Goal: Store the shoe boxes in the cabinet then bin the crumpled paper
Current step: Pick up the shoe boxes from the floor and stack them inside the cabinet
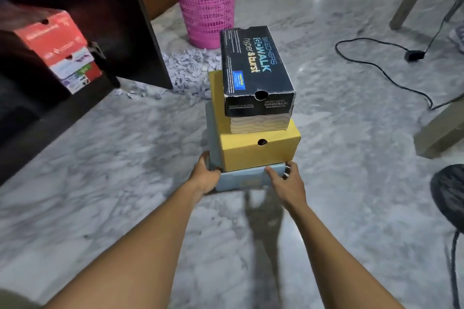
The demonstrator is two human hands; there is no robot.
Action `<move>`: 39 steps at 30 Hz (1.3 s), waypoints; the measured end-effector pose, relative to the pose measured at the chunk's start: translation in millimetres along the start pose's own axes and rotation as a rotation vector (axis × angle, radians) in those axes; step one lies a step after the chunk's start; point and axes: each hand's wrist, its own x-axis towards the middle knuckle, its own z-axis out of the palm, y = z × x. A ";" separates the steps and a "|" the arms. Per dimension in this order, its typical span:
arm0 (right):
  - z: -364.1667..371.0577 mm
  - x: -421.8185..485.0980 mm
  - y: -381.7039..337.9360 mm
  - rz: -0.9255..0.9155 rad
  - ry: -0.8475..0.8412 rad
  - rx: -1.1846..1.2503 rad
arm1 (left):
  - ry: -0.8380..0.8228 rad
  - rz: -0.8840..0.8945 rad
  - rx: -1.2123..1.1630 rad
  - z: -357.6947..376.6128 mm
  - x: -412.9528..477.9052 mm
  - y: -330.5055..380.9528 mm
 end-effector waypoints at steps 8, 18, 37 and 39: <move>49.6 -5.1 -18.4 -0.036 -0.125 0.004 | 0.048 -0.113 -0.161 -44.8 -1.0 -28.1; 8.6 12.6 -45.6 -0.005 -0.049 0.267 | 0.435 0.033 -0.049 -65.7 -4.5 5.8; 22.0 -20.0 -174.4 -0.589 -0.108 0.180 | 0.067 0.325 -0.321 -82.8 -37.9 115.0; 24.0 -23.6 -180.3 -0.610 -0.106 0.187 | 0.124 0.338 -0.298 -83.9 -44.1 110.3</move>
